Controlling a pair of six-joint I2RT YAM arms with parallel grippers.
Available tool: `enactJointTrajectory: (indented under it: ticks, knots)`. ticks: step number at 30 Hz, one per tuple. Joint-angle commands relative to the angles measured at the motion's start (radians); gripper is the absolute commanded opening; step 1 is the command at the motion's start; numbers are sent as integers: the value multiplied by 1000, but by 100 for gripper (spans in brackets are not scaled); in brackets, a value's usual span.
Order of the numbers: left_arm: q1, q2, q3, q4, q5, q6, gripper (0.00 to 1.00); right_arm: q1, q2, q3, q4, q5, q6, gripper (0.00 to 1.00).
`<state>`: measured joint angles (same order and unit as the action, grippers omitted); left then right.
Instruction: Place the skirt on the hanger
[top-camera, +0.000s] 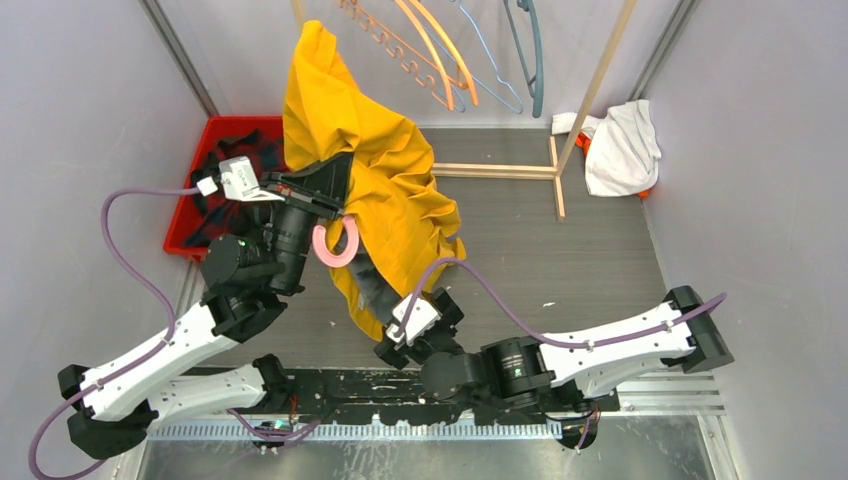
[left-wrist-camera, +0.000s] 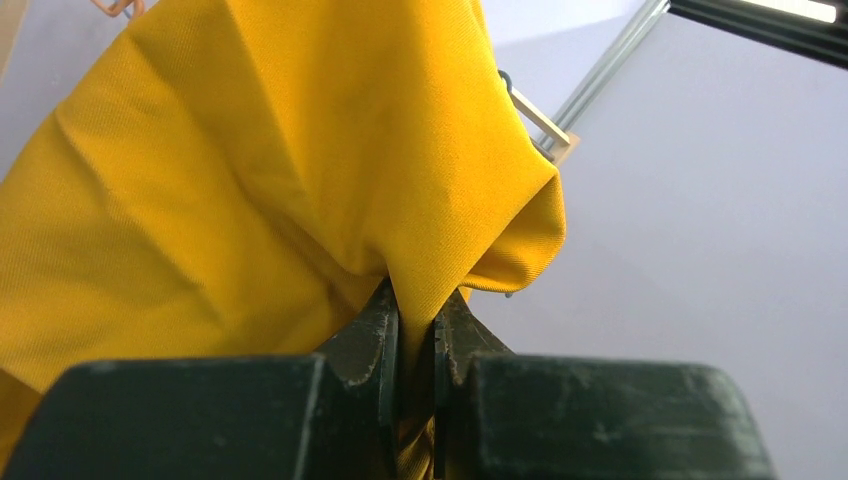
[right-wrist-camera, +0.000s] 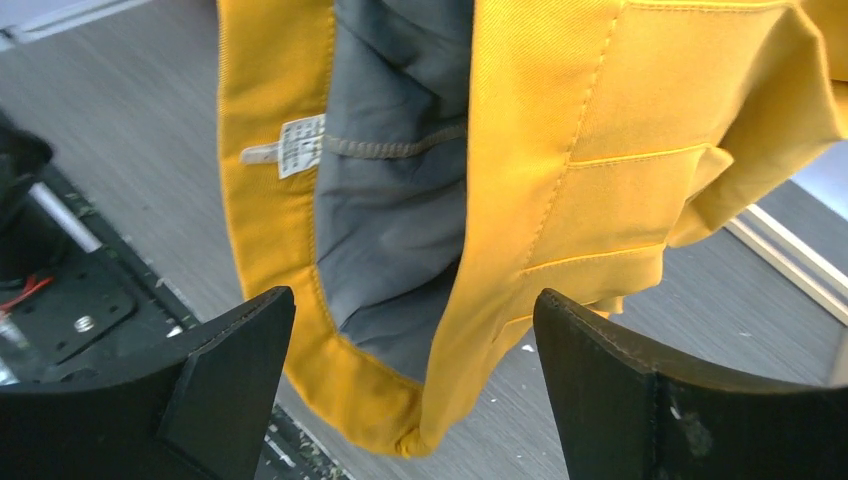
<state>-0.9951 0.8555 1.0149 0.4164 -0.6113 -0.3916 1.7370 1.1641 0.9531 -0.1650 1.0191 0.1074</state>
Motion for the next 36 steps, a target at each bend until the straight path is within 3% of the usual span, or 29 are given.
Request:
enactJointTrajectory:
  ticks: [1, 4, 6, 10, 14, 19, 25, 32, 36]
  knots:
    - [-5, -37, 17, 187, -66, -87, 0, -21, 42, 82, 17, 232, 62, 94]
    - [-5, -47, 6, 168, -102, -127, 0, -62, 41, 77, -25, 275, 127, 90]
    - [-4, -59, -10, 159, -127, -155, 0, -86, 13, 53, -20, 280, 152, 82]
    - [-4, -86, -60, 173, -174, -211, 0, -113, -38, 30, -7, 239, 148, 28]
    - [-4, -104, -145, 263, -216, -267, 0, -115, -63, 40, -5, 145, 116, 2]
    - [-5, -107, -252, 416, -262, -334, 0, -116, -128, 49, -27, -57, 147, 1]
    - [-4, -66, -326, 577, -264, -312, 0, -116, -123, 187, -221, -177, 228, 1]
    - [-5, -50, -351, 603, -265, -316, 0, -114, -135, 280, -241, -283, 252, 1]
    - [-5, -55, -360, 595, -272, -332, 0, -116, -60, 388, -268, -387, 217, 1]
